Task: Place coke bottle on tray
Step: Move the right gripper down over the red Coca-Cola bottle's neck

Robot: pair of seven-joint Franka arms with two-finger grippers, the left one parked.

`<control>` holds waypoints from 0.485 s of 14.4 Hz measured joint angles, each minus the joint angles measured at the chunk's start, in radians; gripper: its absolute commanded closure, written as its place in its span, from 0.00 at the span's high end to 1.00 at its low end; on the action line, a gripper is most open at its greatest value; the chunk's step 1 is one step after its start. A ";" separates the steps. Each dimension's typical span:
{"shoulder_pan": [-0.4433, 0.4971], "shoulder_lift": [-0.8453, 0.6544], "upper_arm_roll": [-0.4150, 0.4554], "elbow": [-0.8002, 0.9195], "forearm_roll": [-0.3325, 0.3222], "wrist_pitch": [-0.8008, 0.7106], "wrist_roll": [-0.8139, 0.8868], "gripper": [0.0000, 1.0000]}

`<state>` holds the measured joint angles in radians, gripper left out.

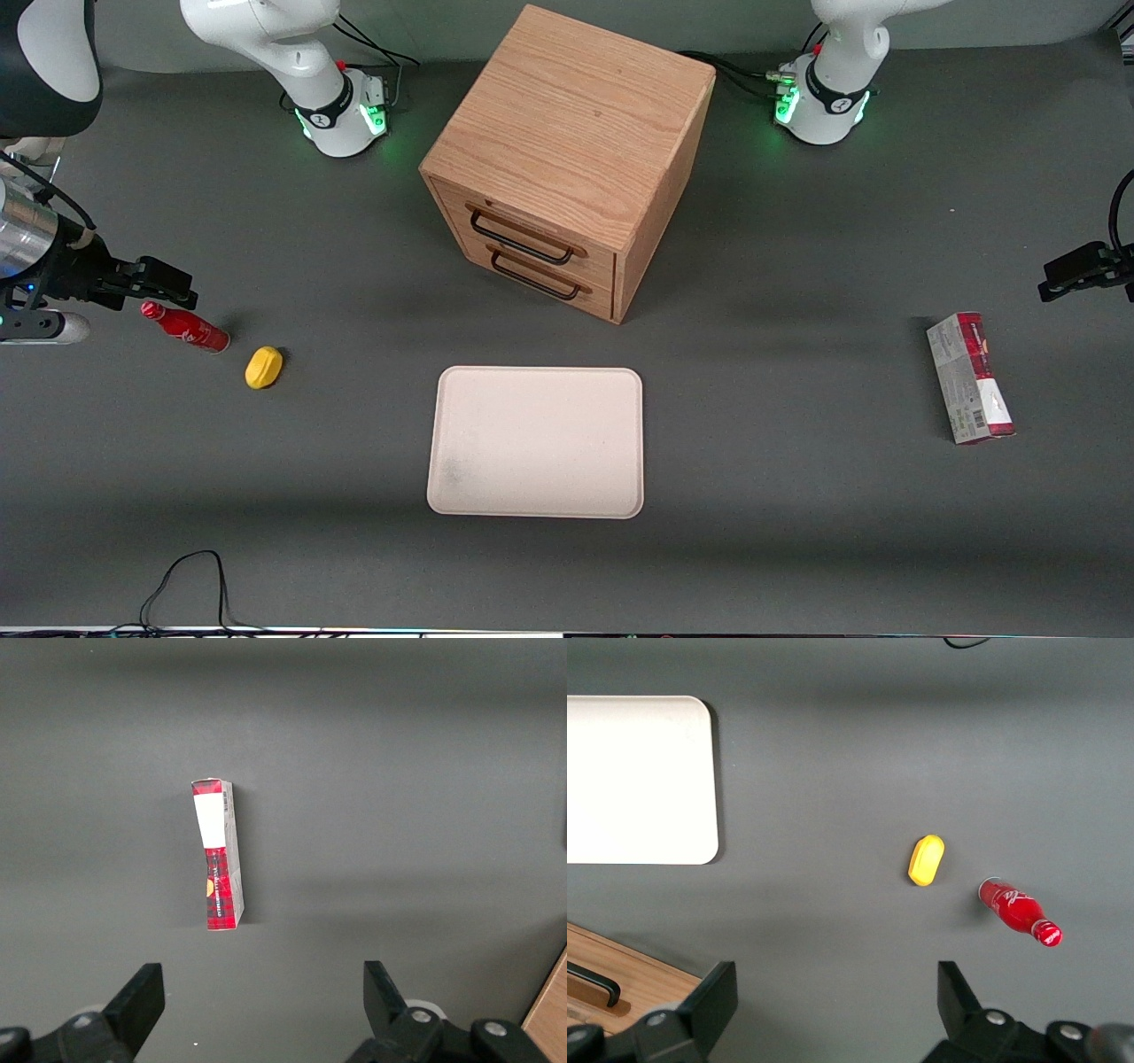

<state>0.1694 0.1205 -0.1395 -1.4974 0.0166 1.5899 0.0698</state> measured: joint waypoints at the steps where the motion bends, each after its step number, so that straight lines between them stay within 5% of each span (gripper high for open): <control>1: 0.000 0.000 0.000 0.001 0.000 -0.002 0.000 1.00; 7: -0.006 0.000 -0.016 -0.005 -0.017 -0.058 -0.002 1.00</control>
<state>0.1633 0.1207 -0.1552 -1.5020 -0.0008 1.5318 0.0679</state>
